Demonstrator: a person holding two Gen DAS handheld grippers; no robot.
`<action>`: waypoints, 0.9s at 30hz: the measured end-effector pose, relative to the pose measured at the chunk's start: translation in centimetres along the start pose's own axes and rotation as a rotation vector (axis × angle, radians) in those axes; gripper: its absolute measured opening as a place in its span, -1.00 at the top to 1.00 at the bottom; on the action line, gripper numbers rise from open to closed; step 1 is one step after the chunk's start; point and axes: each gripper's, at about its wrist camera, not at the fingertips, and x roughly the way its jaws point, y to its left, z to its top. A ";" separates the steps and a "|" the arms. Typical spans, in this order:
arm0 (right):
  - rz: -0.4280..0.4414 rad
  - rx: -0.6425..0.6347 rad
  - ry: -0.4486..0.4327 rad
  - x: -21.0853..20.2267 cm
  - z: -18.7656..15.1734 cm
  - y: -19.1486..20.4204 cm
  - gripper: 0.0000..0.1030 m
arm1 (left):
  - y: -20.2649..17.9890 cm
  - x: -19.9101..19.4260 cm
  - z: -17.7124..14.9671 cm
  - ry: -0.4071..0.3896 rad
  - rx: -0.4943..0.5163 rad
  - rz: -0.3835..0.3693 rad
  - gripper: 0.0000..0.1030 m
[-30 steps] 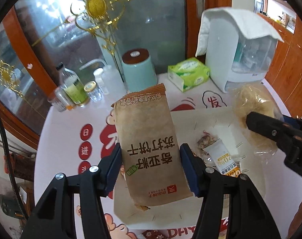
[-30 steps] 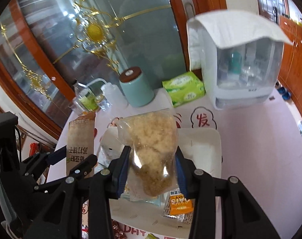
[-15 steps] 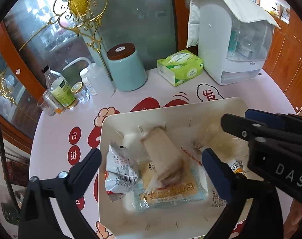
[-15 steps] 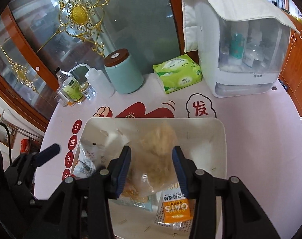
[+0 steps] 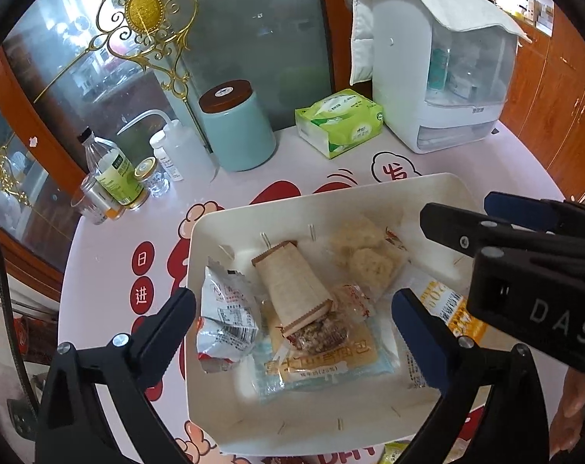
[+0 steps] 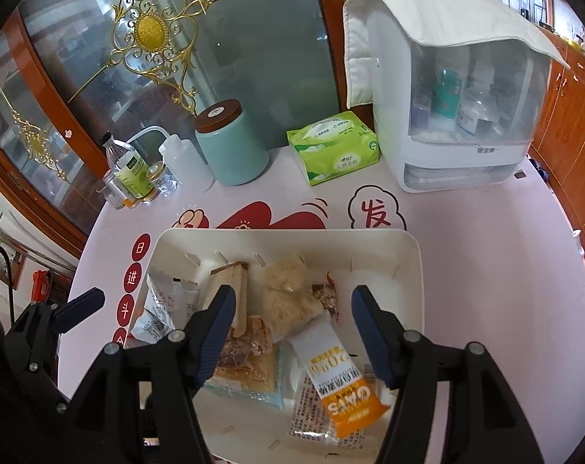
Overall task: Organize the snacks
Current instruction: 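Withdraw both tools from the tray toward the remaining snacks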
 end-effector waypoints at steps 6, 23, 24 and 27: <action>0.003 -0.004 0.018 -0.5 -0.8 -0.1 -0.23 | 0.1 -0.6 -0.7 0.013 -0.016 -0.015 -0.96; 0.020 -0.042 0.067 -3.4 -3.5 0.3 -0.23 | 0.5 -4.4 -3.3 0.001 -0.044 -0.010 -0.96; 0.022 -0.044 0.066 -3.7 -3.7 0.3 -0.23 | 0.6 -4.7 -3.5 -0.001 -0.046 -0.009 -0.96; 0.035 -0.045 0.062 -4.9 -4.4 0.1 -0.23 | 0.8 -5.8 -4.2 -0.008 -0.054 -0.009 -0.96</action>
